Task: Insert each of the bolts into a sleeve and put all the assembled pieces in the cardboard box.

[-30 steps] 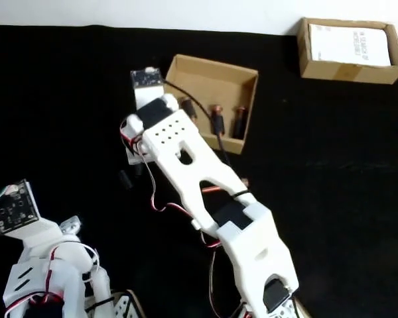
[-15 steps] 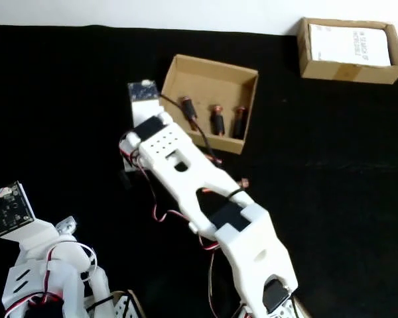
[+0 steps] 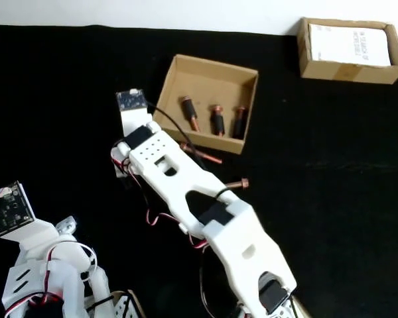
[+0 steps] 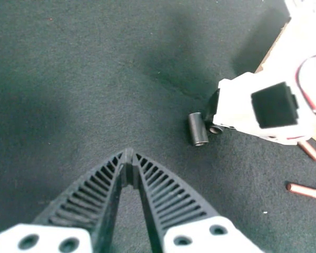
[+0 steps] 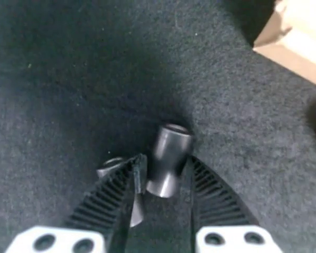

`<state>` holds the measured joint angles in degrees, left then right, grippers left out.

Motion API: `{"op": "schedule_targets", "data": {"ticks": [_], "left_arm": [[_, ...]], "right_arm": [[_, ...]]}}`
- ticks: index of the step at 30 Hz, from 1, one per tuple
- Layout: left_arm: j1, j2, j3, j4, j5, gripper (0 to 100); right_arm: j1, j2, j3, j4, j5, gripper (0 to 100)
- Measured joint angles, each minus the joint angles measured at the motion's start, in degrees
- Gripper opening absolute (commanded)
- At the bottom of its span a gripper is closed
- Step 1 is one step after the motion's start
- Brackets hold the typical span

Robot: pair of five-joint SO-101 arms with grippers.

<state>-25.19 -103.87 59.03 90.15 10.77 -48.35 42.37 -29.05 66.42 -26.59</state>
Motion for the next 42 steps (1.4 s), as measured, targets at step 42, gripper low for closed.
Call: {"op": "schedule_targets", "data": {"ticks": [42], "left_arm": [[34.1, 63.0, -45.6, 1.8, 1.8, 1]], "right_arm": [[24.7, -60.7, -9.1, 34.1, 3.6, 0.8]]}}
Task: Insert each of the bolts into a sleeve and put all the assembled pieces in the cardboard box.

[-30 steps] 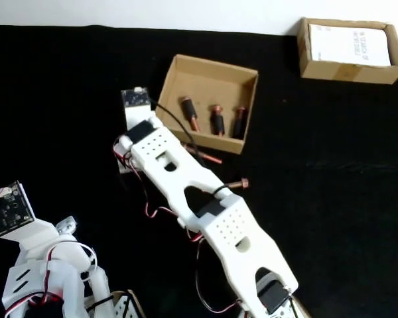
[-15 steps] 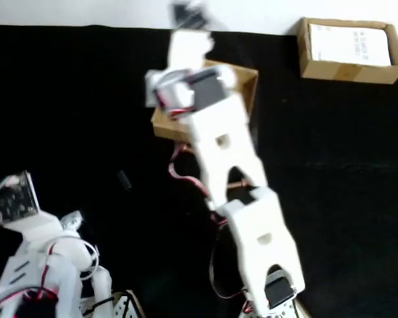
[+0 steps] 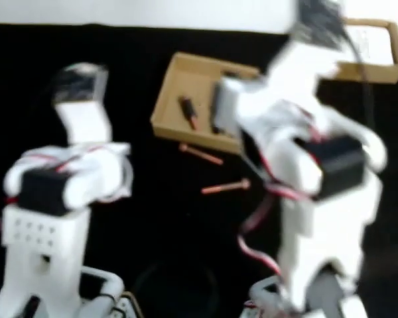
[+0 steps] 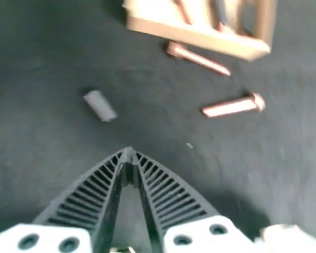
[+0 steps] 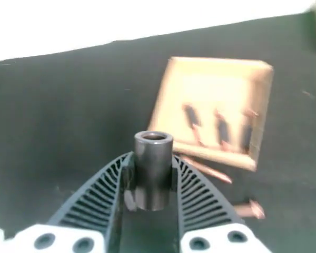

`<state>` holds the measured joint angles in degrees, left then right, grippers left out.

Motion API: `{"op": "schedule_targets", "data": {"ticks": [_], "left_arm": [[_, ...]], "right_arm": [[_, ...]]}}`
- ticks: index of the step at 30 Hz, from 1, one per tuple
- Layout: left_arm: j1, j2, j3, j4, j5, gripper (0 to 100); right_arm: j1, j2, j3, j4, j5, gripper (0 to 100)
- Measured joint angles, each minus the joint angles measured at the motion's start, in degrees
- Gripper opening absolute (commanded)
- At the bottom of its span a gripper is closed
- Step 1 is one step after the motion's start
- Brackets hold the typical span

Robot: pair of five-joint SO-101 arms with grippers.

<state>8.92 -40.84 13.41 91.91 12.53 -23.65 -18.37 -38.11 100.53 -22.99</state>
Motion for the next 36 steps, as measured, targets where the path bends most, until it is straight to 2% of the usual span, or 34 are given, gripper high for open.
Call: {"op": "schedule_targets", "data": {"ticks": [5, 8, 12, 16, 19, 22, 28, 36], "left_arm": [[15.1, 7.4, -1.1, 0.0, -5.2, 1], [21.0, 12.1, -1.1, 0.0, -10.5, 1], [23.6, 19.0, -1.1, -1.7, -21.2, 1], [23.6, 26.2, -1.1, -7.6, -33.3, 1], [23.6, 29.6, -1.1, -11.5, -38.2, 1], [23.6, 31.7, -1.1, -15.4, -39.4, 2], [23.6, 35.1, -1.1, -21.0, -39.8, 20], [23.6, 44.6, -4.7, -25.1, -39.8, 19]], "right_arm": [[14.2, -17.8, 22.1, 0.0, 0.5, 0.8], [23.4, -27.5, 33.4, -1.3, 2.9, 0.8], [37.3, -39.7, 48.4, -6.2, 5.7, 0.8], [50.1, -52.3, 65.0, -14.0, 8.8, 0.8], [57.9, -62.0, 77.6, -21.6, 11.3, 0.8], [63.4, -71.8, 89.3, -28.0, 14.1, 0.8], [68.9, -85.2, 107.0, -33.2, 16.7, 0.8], [74.4, -85.3, 117.2, -43.2, 16.9, 0.8]]}}
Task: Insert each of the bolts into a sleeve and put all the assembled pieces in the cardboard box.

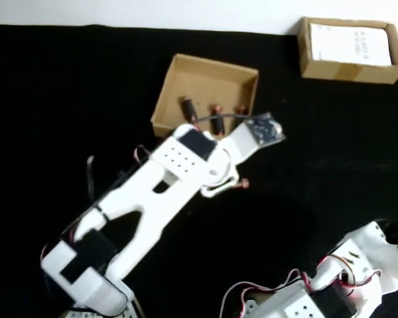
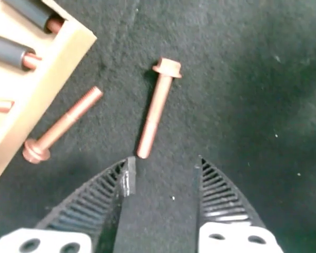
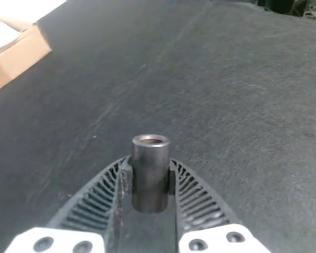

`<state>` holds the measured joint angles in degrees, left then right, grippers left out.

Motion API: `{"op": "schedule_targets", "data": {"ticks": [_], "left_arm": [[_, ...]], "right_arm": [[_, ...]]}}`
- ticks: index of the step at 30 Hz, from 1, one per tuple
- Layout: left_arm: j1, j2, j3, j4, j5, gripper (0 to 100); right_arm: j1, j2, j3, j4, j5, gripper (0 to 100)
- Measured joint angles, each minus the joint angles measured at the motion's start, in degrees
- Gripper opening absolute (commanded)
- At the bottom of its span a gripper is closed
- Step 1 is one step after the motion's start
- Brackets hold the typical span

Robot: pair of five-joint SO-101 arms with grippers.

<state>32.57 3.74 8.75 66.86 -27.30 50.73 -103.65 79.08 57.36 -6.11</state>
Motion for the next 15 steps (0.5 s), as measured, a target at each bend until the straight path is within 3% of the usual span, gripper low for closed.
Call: {"op": "schedule_targets", "data": {"ticks": [8, 15], "left_arm": [[0.9, 13.3, -13.7, 0.0, 0.0, 19], [4.9, 24.5, -27.1, 8.4, -3.1, 19]], "right_arm": [[1.1, 0.0, 5.6, -5.5, 1.4, 0.8], [1.3, 0.0, 8.6, -11.7, 1.6, 0.8]]}}
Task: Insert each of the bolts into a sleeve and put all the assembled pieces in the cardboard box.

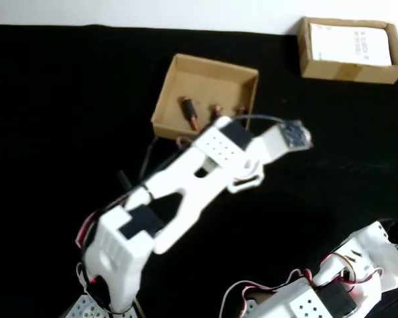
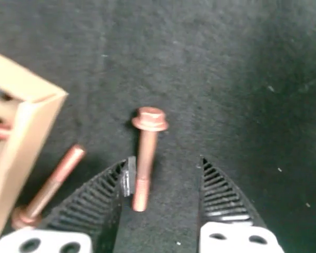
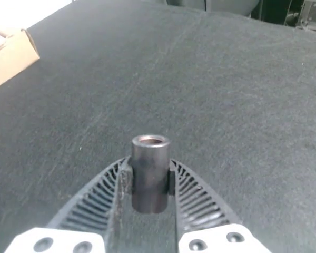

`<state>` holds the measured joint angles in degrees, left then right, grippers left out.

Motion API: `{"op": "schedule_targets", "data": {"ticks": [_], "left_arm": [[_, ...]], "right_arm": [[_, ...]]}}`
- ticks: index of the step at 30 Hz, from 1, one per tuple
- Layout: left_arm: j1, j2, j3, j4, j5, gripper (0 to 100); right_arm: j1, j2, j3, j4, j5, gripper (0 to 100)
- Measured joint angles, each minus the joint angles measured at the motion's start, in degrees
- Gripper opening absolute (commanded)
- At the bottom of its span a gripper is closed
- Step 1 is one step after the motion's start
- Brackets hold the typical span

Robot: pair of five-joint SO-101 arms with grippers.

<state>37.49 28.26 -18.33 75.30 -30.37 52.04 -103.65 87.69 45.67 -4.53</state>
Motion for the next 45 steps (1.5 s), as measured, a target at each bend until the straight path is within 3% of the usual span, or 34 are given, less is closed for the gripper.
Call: {"op": "schedule_targets", "data": {"ticks": [8, 17, 19, 22, 30, 34, 39, 45], "left_arm": [[-0.2, 12.1, -14.6, 8.0, -0.1, 19], [-0.8, 21.5, -23.5, 9.4, -0.3, 19], [-1.6, 23.2, -23.7, 9.4, -0.3, 15], [-2.8, 25.0, -24.7, 9.5, -0.2, 0], [-2.9, 25.7, -25.4, 10.9, -0.3, 1], [-2.6, 26.2, -30.2, 16.6, -0.4, 1], [-1.3, 23.9, -43.2, 24.4, -0.4, 1], [-3.7, 8.2, -54.9, 25.4, -0.4, 1]], "right_arm": [[0.0, 0.0, 0.2, -1.0, 0.0, 0.8], [0.0, 0.0, 0.2, -1.2, 0.4, 0.8], [0.0, 0.0, 0.2, -2.2, 0.4, 0.8], [0.0, 0.0, 0.2, -3.4, 0.4, 0.8], [0.0, 0.0, 0.2, -3.6, 0.4, 0.8], [-0.1, 0.0, 0.2, -3.6, 0.4, 0.8], [-6.3, 0.0, -0.6, 0.3, -3.0, 0.8], [-23.9, 0.0, -12.7, 13.6, -8.9, 0.8]]}}
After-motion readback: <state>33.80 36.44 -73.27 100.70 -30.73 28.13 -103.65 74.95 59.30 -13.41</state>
